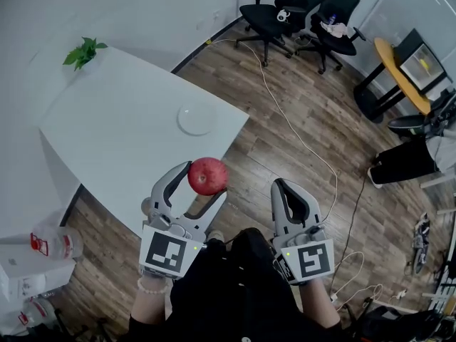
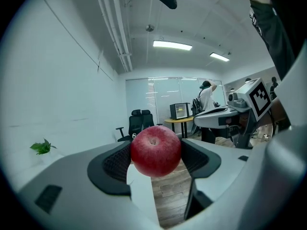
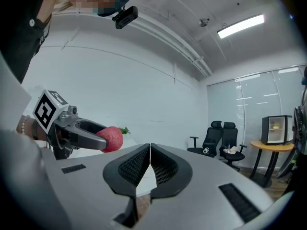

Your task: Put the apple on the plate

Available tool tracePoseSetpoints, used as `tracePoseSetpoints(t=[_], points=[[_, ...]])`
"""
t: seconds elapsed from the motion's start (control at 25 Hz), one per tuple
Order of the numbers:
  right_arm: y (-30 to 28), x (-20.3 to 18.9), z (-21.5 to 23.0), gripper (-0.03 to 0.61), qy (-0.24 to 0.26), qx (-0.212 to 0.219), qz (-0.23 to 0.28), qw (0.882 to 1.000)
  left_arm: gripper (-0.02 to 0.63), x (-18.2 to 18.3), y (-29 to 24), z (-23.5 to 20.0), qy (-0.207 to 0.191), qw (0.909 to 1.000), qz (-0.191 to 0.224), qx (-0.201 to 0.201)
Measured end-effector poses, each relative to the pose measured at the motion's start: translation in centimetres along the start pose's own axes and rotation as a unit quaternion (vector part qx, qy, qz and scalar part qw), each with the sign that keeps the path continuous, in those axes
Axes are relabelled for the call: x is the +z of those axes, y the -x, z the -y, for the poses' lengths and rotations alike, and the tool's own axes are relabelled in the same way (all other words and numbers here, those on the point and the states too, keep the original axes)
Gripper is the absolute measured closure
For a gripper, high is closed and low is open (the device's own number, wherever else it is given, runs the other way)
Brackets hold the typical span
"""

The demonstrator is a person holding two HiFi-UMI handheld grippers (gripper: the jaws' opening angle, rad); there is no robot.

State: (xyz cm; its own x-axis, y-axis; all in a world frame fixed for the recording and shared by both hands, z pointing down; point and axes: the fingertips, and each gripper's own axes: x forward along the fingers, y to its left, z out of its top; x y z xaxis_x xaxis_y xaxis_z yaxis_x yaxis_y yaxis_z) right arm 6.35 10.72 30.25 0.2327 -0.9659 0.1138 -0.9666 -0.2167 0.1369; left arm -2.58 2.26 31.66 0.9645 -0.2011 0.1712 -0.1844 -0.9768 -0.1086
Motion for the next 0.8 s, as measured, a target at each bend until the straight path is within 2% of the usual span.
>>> tracePoseSetpoints(t=[0.4,0.8], points=[[-2.4,0.1,0.2,0.537,0.007,0.034,0.005,0.999,0.273,-0.4,-0.2,-1.9,0.01,0.999,-0.008,0.043],[-9.3,0.3,2.3,0.537,0.011,0.104,0.019,0.994,0.273,-1.2,-3.0,-5.7,0.033,0.9922,-0.028,0.117]])
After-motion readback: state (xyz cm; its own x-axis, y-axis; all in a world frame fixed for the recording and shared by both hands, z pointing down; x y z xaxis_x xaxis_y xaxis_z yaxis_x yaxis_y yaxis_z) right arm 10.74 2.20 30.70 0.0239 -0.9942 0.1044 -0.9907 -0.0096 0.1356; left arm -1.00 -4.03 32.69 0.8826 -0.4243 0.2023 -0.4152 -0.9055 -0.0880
